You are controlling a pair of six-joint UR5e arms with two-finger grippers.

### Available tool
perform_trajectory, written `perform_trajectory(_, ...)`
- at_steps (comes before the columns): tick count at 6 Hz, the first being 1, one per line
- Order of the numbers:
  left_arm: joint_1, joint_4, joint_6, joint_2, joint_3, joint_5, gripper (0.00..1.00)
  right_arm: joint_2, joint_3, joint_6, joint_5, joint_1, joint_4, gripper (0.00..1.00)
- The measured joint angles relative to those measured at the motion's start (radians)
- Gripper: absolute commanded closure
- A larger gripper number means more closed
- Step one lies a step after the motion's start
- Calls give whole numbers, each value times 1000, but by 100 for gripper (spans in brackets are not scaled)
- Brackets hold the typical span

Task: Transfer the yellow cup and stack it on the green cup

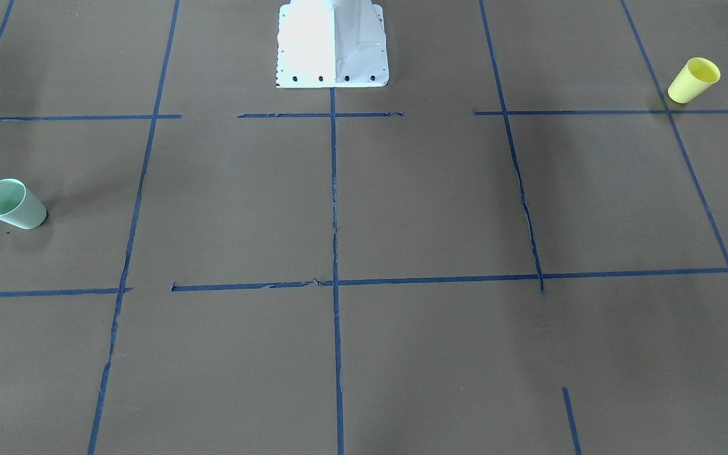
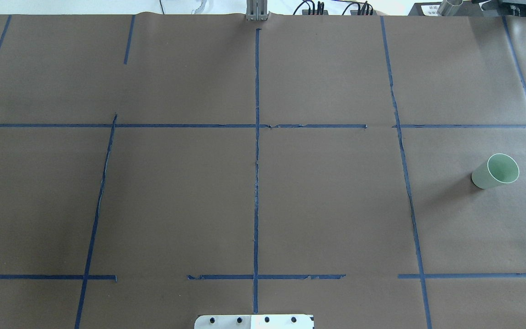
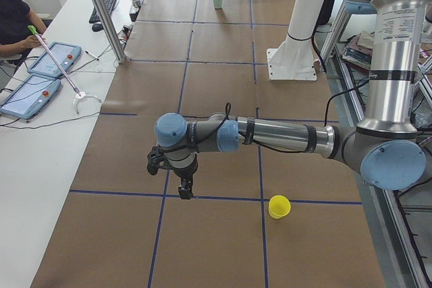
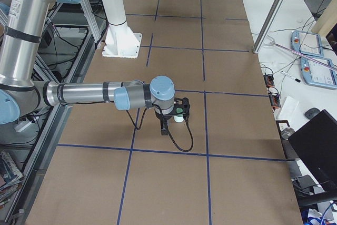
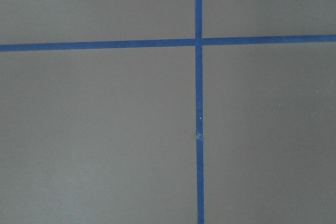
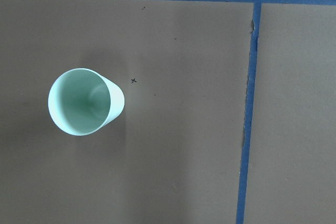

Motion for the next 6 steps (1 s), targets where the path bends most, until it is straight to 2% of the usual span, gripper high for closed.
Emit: perform_trajectory(6,50,0,-2,18,-64,-7,0,3,15,-26,-38,43,-27,0)
